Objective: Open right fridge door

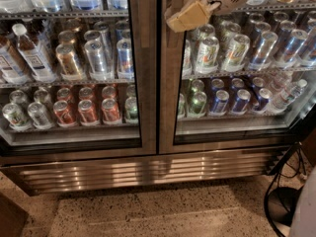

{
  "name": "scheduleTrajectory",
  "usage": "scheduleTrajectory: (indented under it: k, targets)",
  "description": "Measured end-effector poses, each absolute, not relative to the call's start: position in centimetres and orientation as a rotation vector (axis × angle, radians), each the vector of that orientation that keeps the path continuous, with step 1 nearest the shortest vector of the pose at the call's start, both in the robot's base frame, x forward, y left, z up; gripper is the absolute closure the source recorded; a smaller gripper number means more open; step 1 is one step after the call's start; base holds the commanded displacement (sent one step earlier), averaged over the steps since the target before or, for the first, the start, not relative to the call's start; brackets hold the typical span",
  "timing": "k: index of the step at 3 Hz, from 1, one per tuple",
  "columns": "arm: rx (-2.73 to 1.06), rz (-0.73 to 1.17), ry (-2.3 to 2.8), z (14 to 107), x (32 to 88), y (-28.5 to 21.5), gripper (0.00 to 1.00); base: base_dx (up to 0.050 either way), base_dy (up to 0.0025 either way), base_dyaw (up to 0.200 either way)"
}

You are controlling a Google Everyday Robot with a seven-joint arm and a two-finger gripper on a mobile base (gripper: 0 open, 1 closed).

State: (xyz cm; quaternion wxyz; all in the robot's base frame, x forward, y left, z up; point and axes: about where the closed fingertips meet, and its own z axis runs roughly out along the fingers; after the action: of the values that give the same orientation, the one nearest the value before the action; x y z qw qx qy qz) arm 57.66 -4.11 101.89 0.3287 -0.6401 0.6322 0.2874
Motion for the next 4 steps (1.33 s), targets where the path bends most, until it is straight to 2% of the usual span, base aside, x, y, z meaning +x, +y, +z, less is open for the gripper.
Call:
scheduleTrajectory:
  k: [4]
  targets:
    - [-1.675,0.752,1.655,102.01,59.26,-4.41,1.0,0.0,0.0,0.0]
